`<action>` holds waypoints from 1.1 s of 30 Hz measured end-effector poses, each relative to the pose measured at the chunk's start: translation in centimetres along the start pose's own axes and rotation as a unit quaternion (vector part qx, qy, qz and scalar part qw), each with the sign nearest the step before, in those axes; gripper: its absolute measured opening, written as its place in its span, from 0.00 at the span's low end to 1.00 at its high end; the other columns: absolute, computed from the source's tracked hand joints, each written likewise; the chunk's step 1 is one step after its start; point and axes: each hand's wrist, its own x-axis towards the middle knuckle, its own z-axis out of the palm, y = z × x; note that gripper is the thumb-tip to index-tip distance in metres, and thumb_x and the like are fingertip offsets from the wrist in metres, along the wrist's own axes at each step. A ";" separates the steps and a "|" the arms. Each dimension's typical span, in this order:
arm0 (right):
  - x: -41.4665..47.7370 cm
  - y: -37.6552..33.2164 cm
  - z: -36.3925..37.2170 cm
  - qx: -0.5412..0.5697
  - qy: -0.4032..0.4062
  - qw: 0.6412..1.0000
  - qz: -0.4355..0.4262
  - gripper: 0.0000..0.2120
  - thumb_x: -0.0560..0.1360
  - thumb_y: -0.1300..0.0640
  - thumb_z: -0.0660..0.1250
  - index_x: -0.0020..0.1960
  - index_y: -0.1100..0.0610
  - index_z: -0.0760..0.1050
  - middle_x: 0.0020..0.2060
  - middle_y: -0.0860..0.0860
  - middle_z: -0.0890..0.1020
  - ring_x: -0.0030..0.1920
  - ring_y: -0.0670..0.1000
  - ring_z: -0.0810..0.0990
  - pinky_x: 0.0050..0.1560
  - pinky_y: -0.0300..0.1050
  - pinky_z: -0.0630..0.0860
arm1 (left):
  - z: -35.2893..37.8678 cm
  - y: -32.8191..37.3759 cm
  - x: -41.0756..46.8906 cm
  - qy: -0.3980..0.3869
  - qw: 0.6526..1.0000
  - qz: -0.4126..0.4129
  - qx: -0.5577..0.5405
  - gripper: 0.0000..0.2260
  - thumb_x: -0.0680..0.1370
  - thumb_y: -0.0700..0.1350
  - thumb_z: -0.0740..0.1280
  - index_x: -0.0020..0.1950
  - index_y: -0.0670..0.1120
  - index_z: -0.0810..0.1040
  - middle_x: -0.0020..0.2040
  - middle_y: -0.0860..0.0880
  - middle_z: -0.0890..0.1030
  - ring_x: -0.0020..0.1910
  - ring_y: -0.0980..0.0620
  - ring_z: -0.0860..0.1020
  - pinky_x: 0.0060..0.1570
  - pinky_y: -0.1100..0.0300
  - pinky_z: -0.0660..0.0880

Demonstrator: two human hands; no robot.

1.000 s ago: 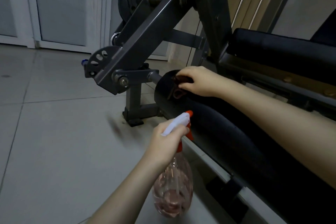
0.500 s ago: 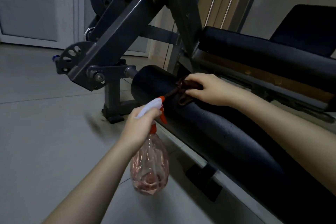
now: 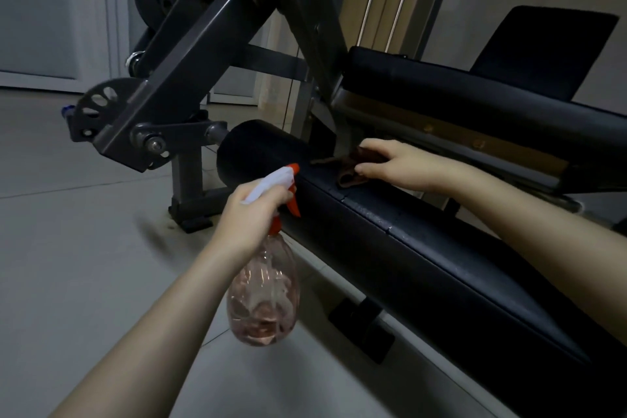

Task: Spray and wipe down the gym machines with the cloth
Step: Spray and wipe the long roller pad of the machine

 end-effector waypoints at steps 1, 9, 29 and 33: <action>-0.7 0.0 0.0 0.000 0.003 1.000 -0.003 0.06 0.78 0.50 0.61 0.54 0.49 0.72 0.48 0.47 0.78 0.51 0.49 0.77 0.49 0.40 0.72 | 0.0 0.0 0.0 -0.001 1.000 -0.003 0.000 0.09 0.78 0.46 0.64 0.54 0.59 0.78 0.52 0.58 0.80 0.51 0.62 0.76 0.50 0.65 0.70; 2.3 -2.4 2.0 -0.016 0.061 0.998 0.011 0.20 0.80 0.49 0.58 0.70 0.53 0.65 0.65 0.54 0.74 0.62 0.54 0.73 0.56 0.41 0.67 | 0.4 0.6 0.2 0.016 0.999 -0.032 0.022 0.12 0.78 0.46 0.64 0.60 0.55 0.77 0.55 0.52 0.80 0.51 0.58 0.76 0.56 0.54 0.73; -6.6 -0.6 -0.1 -0.046 0.034 0.998 -0.029 0.05 0.78 0.51 0.63 0.53 0.48 0.72 0.44 0.45 0.77 0.46 0.46 0.77 0.44 0.39 0.72 | 2.6 2.4 -2.2 -0.071 0.995 -0.015 0.074 0.16 0.78 0.44 0.63 0.65 0.57 0.76 0.59 0.56 0.78 0.53 0.62 0.74 0.51 0.65 0.70; -9.1 -0.1 0.2 -0.087 0.067 0.993 -0.037 0.09 0.77 0.51 0.63 0.58 0.48 0.73 0.49 0.46 0.77 0.51 0.46 0.76 0.50 0.42 0.73 | 2.7 2.3 -2.3 -0.070 0.995 -0.020 0.075 0.16 0.78 0.44 0.63 0.65 0.55 0.76 0.63 0.54 0.77 0.59 0.57 0.74 0.57 0.60 0.70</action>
